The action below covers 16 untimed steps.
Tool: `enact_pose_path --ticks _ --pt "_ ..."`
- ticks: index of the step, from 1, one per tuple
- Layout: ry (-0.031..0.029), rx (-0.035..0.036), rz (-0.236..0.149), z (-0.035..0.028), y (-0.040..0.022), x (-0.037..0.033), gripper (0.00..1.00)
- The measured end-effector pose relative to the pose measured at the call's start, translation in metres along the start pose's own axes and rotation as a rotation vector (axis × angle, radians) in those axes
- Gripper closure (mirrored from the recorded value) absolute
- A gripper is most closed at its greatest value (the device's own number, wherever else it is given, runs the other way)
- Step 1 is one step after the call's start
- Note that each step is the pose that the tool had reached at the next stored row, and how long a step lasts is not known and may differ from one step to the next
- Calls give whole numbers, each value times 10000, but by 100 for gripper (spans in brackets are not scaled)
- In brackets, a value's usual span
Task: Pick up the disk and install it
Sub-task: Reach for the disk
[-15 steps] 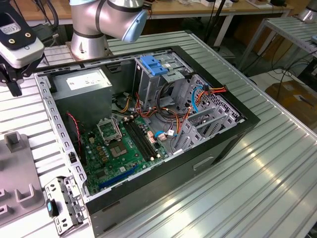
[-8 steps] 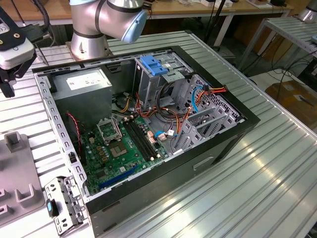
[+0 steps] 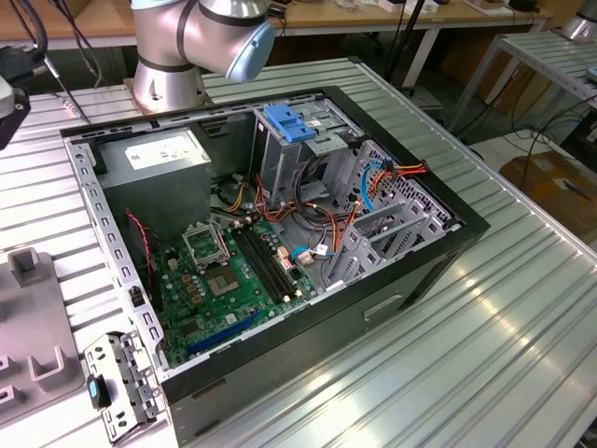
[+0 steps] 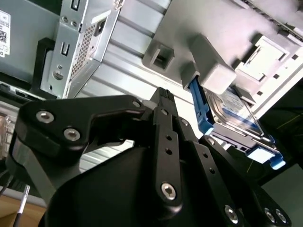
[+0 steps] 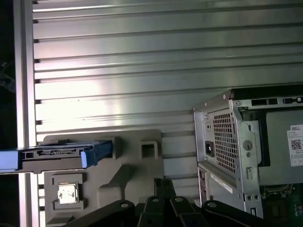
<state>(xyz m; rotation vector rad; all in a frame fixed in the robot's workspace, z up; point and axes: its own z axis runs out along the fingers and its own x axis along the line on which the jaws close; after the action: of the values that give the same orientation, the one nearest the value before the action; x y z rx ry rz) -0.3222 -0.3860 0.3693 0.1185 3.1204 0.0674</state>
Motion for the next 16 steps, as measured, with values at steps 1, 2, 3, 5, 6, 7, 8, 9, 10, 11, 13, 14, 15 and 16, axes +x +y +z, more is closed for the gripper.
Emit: enact_pose_path --ticks 1,2,3,5,6,7,8,9,10,11,13,14,15,16 --pt "0 0 1 7 18 33 89" --pt "1 1 0 13 34 67 89" --pt "2 1 -1 19 47 105 89" --pt "6 1 1 28 61 169 89" --pt "17 1 2 31 62 172 89" --pt "23 3 1 31 62 172 89" --pt "25 3 0 31 62 172 89" --pt "27 3 1 31 62 172 89" --pt "28 3 1 31 62 173 89" --pt "29 3 2 31 62 174 89" --pt "124 10 8 31 64 182 89" --pt "384 30 25 32 64 196 89" --pt "475 36 31 32 63 206 89" --pt "522 42 33 31 62 214 89"
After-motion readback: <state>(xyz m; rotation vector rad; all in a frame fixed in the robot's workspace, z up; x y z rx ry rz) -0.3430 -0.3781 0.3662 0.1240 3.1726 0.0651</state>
